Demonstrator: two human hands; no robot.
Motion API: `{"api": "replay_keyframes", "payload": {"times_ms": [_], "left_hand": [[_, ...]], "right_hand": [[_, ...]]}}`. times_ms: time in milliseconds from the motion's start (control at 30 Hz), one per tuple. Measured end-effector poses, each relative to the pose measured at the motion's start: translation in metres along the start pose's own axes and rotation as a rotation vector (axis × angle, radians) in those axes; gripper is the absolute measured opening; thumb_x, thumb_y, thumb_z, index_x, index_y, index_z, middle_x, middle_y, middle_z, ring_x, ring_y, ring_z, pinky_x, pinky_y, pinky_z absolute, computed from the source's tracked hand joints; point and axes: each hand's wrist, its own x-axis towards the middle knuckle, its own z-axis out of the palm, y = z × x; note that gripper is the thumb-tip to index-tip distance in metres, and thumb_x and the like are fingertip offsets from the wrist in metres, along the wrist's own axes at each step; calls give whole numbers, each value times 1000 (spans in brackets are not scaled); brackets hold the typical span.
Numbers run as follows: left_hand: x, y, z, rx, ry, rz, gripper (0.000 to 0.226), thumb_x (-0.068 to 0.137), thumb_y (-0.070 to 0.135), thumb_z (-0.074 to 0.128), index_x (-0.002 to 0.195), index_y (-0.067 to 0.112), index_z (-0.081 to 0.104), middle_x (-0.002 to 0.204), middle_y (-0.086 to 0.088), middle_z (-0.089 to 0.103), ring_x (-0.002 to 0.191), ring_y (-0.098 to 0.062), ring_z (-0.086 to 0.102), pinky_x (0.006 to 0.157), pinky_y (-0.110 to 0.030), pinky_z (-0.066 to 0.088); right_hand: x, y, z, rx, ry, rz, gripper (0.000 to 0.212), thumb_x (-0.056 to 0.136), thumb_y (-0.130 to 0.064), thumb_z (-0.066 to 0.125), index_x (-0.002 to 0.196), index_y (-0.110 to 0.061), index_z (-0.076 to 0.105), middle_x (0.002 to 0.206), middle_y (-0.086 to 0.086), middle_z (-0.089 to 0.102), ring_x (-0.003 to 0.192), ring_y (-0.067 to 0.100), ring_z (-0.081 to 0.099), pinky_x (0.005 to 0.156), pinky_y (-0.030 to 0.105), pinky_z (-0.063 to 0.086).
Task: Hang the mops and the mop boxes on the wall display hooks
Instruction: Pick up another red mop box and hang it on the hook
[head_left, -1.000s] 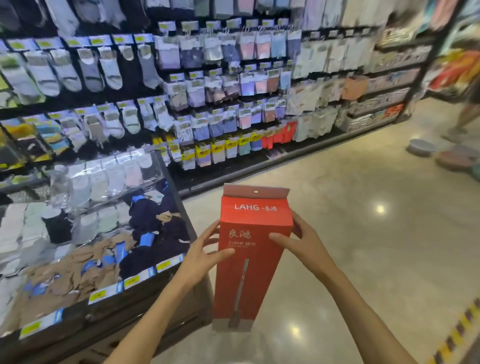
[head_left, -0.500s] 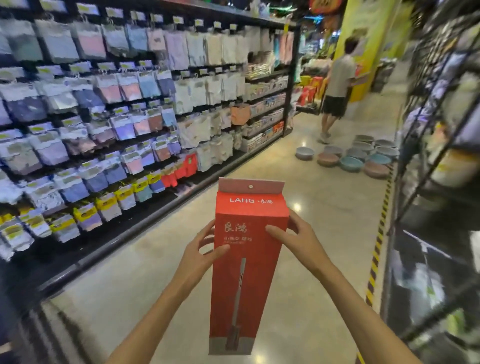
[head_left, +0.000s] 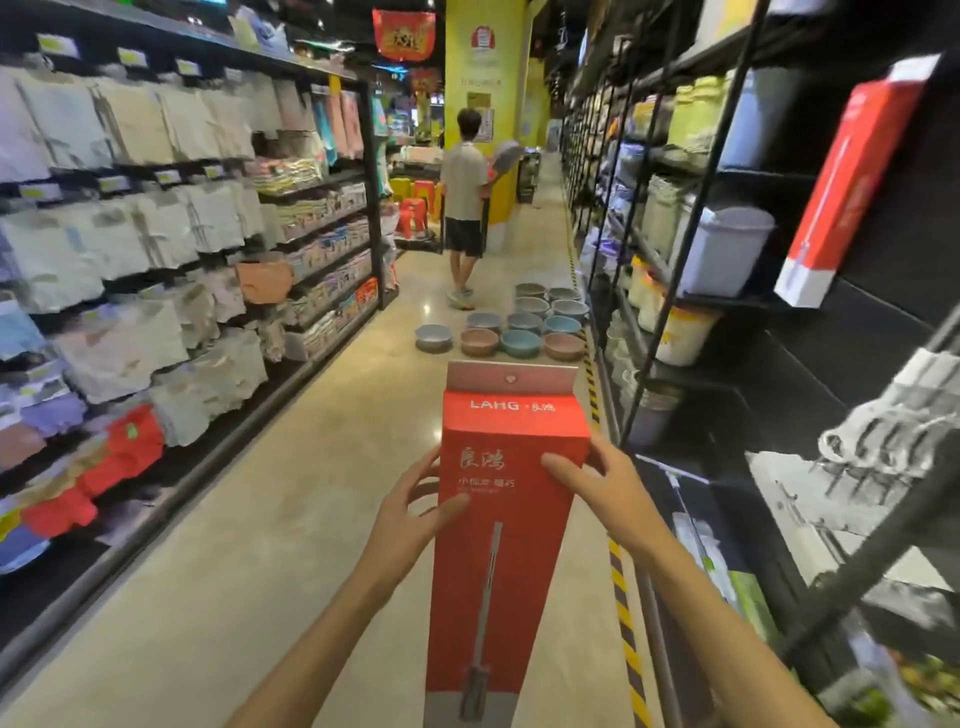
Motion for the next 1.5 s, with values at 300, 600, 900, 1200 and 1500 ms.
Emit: {"api": "replay_keyframes", "payload": {"times_ms": [300, 600, 900, 1200, 1500], "left_hand": [[218, 3, 60, -25, -224, 80, 68, 83, 47, 82, 145, 43, 55, 133, 21, 66, 118, 4, 62, 89, -19, 54], [414, -6, 138, -7, -330, 163, 78, 75, 68, 81, 145, 47, 55, 133, 22, 68, 118, 6, 62, 87, -14, 54], [594, 5, 214, -54, -411, 200, 74, 81, 49, 79, 149, 37, 52, 137, 20, 64, 113, 17, 59, 78, -6, 51], [777, -2, 302, -140, -528, 252, 59, 86, 34, 81, 140, 36, 59, 114, 37, 70, 109, 11, 65, 88, -14, 53], [959, 14, 392, -210, -712, 335, 75, 75, 64, 83, 142, 38, 60, 131, 21, 69, 120, 5, 64, 89, -12, 53]], "right_hand": [[146, 20, -68, -7, 239, 19, 55, 91, -39, 79, 143, -36, 61, 130, -6, 75, 120, 19, 72, 101, 47, 61], [299, 61, -149, -80, 355, -43, 59, 91, -47, 77, 146, -42, 57, 132, -14, 73, 123, 11, 70, 102, 44, 59], [457, 85, -228, -172, 448, -64, 66, 91, -45, 75, 152, -38, 53, 141, -20, 66, 128, -2, 62, 103, 17, 53], [596, 122, -300, -242, 639, -75, 58, 90, -50, 74, 145, -41, 58, 137, -21, 69, 127, 4, 65, 111, 40, 52], [732, 137, -366, -326, 888, -113, 67, 91, -54, 77, 152, -38, 53, 146, -18, 63, 131, -3, 60, 111, 29, 50]]}}
